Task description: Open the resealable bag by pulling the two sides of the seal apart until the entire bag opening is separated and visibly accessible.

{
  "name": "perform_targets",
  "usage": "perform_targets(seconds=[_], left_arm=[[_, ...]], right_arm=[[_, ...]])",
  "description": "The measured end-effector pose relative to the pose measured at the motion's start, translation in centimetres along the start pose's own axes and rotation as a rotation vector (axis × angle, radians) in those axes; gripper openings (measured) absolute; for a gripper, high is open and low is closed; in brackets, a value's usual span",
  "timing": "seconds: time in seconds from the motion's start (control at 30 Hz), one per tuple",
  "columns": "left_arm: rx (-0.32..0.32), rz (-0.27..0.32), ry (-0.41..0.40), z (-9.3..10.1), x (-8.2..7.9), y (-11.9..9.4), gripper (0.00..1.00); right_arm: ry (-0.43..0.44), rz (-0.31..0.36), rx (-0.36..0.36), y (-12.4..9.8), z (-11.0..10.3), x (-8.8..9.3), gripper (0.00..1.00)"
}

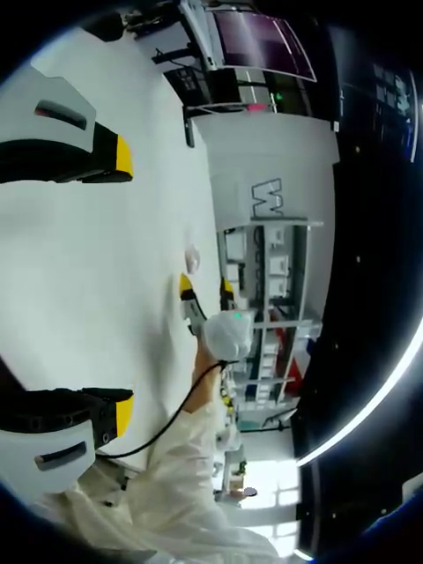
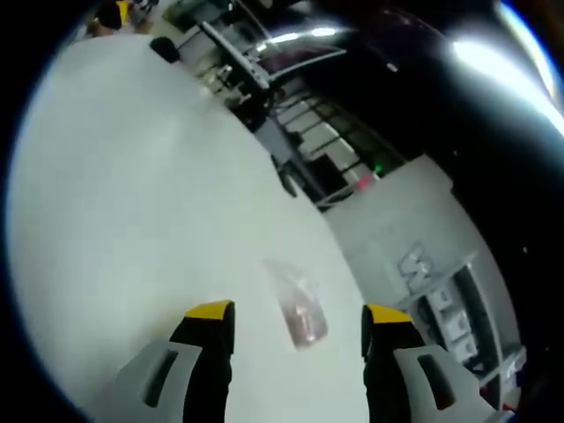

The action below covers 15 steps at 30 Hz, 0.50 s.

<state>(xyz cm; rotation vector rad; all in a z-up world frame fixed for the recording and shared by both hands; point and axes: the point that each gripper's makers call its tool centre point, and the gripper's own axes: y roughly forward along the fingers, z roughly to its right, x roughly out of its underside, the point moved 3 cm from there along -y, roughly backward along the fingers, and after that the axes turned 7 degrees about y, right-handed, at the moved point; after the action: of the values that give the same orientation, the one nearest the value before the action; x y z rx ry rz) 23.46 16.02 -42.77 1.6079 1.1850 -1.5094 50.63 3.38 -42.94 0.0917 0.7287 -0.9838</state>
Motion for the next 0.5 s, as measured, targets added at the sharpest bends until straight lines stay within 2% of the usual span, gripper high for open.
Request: perform_targets(seconds=[0.5], left_arm=[[0.002,-0.005,0.002,-0.19,0.01,-0.02,0.96]], right_arm=[[-0.012,-0.002,-0.009,0.98,-0.5,-0.33,0.57]])
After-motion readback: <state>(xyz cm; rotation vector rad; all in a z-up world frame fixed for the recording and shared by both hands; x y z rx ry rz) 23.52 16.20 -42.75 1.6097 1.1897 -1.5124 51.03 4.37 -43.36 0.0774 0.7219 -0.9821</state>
